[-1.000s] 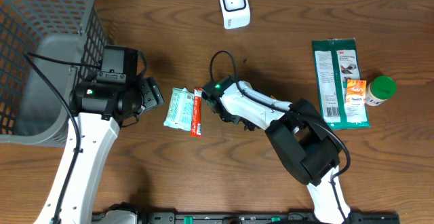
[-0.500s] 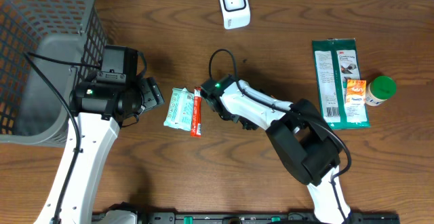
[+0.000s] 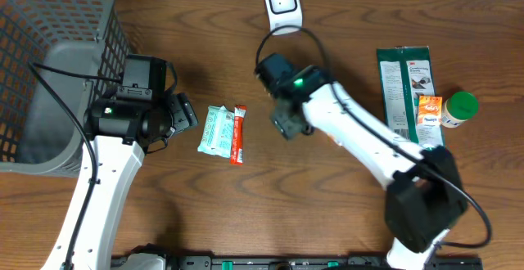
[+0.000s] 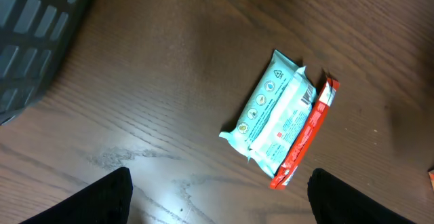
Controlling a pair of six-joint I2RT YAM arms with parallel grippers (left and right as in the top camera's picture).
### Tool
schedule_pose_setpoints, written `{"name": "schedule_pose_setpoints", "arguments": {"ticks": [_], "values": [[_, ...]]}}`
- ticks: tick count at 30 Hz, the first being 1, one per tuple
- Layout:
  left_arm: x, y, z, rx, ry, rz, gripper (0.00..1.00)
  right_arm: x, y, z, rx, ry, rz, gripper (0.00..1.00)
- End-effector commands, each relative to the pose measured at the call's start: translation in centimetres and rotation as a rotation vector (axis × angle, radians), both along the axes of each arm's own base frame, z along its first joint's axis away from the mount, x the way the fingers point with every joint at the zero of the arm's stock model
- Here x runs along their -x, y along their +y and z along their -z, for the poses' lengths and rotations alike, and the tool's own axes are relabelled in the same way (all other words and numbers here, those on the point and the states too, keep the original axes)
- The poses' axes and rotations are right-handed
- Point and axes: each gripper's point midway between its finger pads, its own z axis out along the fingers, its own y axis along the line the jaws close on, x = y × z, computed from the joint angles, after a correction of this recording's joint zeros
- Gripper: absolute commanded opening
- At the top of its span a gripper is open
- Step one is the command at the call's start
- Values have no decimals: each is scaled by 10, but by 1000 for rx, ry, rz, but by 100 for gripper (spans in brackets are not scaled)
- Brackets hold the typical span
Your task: Scan the item barcode
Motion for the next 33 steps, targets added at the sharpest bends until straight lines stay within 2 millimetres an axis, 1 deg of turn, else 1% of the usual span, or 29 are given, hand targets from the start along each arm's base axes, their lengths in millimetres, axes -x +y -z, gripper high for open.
{"name": "schedule_pose_setpoints", "arguments": {"ticks": [1, 2, 3, 4, 5, 7, 11, 15, 17, 20, 22, 26, 29, 32, 33], "values": [[-1, 4, -2, -15, -6, -1, 83, 12, 51, -21, -393, 146, -49, 68], [-1, 4, -2, -15, -6, -1, 84, 14, 67, -27, -511, 188, -56, 63], [-1, 4, -2, -15, -6, -1, 84, 16, 78, -30, -590, 219, -52, 58], [-1, 4, -2, -15, -6, -1, 84, 16, 86, -32, -644, 239, -37, 52], [-1, 4, -2, -15, -6, -1, 84, 14, 91, -30, -671, 250, -1, 48], [-1, 4, -2, -15, -6, -1, 83, 9, 97, -21, -670, 247, 52, 47], [-1, 4, -2, -15, -6, -1, 83, 3, 113, 6, -640, 230, 118, 46], [-1, 4, -2, -15, -6, -1, 83, -2, 134, 34, -600, 181, 117, 45], [-1, 4, -2, -15, -6, -1, 84, -6, 140, 50, -564, 144, 140, 45], [-1, 4, -2, -15, -6, -1, 83, -10, 142, 73, -506, 98, 187, 45], [-1, 4, -2, -15, -6, -1, 83, -10, 141, 82, -474, 82, 203, 43], [-1, 4, -2, -15, -6, -1, 84, -10, 139, 83, -461, 81, 206, 36], [-1, 4, -2, -15, -6, -1, 83, -11, 135, 83, -454, 81, 202, 35], [-1, 4, -2, -15, -6, -1, 83, -17, 126, 74, -452, 70, 221, 33], [-1, 4, -2, -15, -6, -1, 84, -20, 124, 70, -456, 64, 227, 30]]}}
